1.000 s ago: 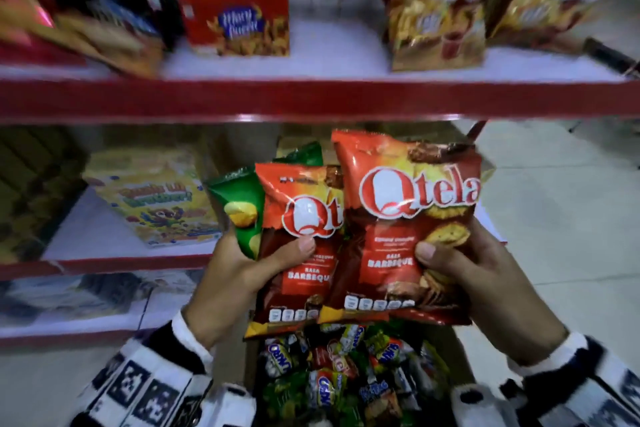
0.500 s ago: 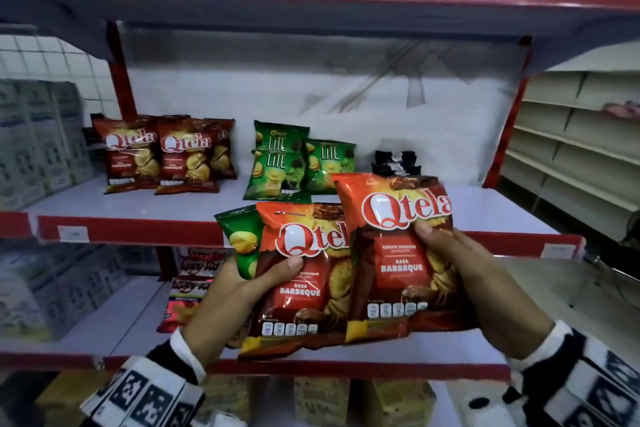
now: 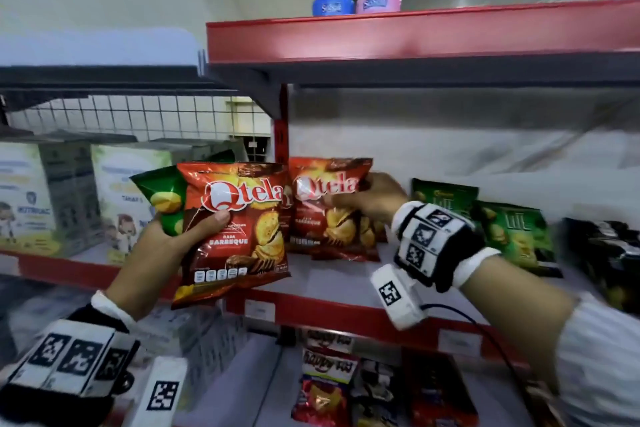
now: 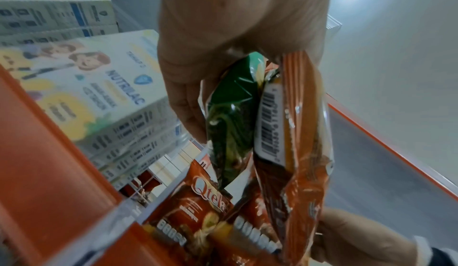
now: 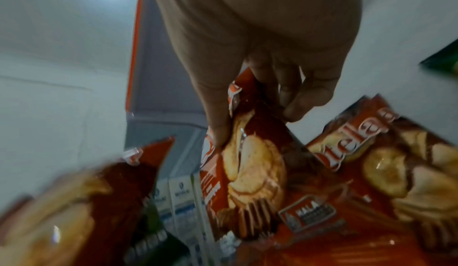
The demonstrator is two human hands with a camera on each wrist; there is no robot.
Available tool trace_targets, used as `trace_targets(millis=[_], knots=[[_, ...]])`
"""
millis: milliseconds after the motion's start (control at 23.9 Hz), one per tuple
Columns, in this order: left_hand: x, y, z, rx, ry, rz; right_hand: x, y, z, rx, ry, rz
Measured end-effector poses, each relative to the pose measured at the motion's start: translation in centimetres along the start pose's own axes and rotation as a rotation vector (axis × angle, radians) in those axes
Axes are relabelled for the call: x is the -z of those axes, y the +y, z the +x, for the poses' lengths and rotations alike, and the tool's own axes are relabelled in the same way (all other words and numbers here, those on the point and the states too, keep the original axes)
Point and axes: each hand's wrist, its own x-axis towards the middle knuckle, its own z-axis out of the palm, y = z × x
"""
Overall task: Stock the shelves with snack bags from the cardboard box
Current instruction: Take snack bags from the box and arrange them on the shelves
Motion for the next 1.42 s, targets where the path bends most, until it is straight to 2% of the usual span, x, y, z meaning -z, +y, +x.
trace_targets(millis=[42, 126, 167, 251, 335, 377, 418, 460, 544, 628, 795, 921, 1046, 1213, 1339, 1423], knots=[[1.5, -0.4, 1.6, 0.014, 0.002, 0.026, -2.8, -0.2, 1.7, -0.019, -0.019, -0.124], [5.9, -1.2, 4.1, 0.021, -0.018, 0.014, -8.9, -0.5, 5.9, -0.205, -0.115, -0.287], [6.0, -1.5, 4.3, 0.025, -0.048, 0.007, -8.8, -0.2, 6.4, -0.275, -0.108, -0.322], [5.9, -2.6, 5.1, 0.037, -0.064, 0.013, -8.3, -0.3, 6.5, -0.291, -0.09, -0.424], [5.2, -3.6, 5.8, 0.029, -0.093, -0.048, -7.1, -0.7, 6.0, -0.128, 0.095, -0.589], [4.4, -3.9, 6.1, 0.032, -0.096, -0.08, -6.6, -1.1, 5.0, -0.007, 0.178, -0.546], [3.4, -4.4, 6.6, 0.023, -0.097, -0.115, -6.3, -1.7, 3.7, 0.075, 0.165, -0.4], [2.2, -4.4, 6.9, 0.015, -0.108, -0.144, -6.3, -2.2, 2.3, 0.118, 0.061, -0.232], [-0.5, -4.2, 7.6, -0.026, -0.163, -0.181, -6.9, -2.4, 0.0, 0.089, -0.121, -0.051], [-2.1, -3.8, 7.9, -0.079, -0.204, -0.187, -6.6, -1.5, -0.6, 0.052, -0.157, 0.024], [-2.3, -4.1, 8.7, -0.105, -0.148, -0.225, -0.3, 0.2, -1.6, -0.081, -0.03, 0.006], [-1.1, -5.1, 9.7, -0.054, -0.121, -0.233, 3.2, 2.5, -1.2, -0.226, 0.011, -0.172], [-1.0, -5.9, 10.0, -0.005, -0.107, -0.212, 2.6, 4.1, 1.0, -0.356, 0.015, -0.209], [-1.2, -6.0, 9.9, 0.034, -0.12, -0.192, 0.3, 5.4, 4.3, -0.356, 0.062, -0.193], [-1.4, -5.6, 9.8, 0.036, -0.16, -0.198, -0.6, 5.5, 4.7, -0.378, 0.056, -0.199], [-2.0, -5.2, 9.6, 0.021, -0.2, -0.196, 0.1, 4.4, 4.1, -0.371, 0.016, -0.328]])
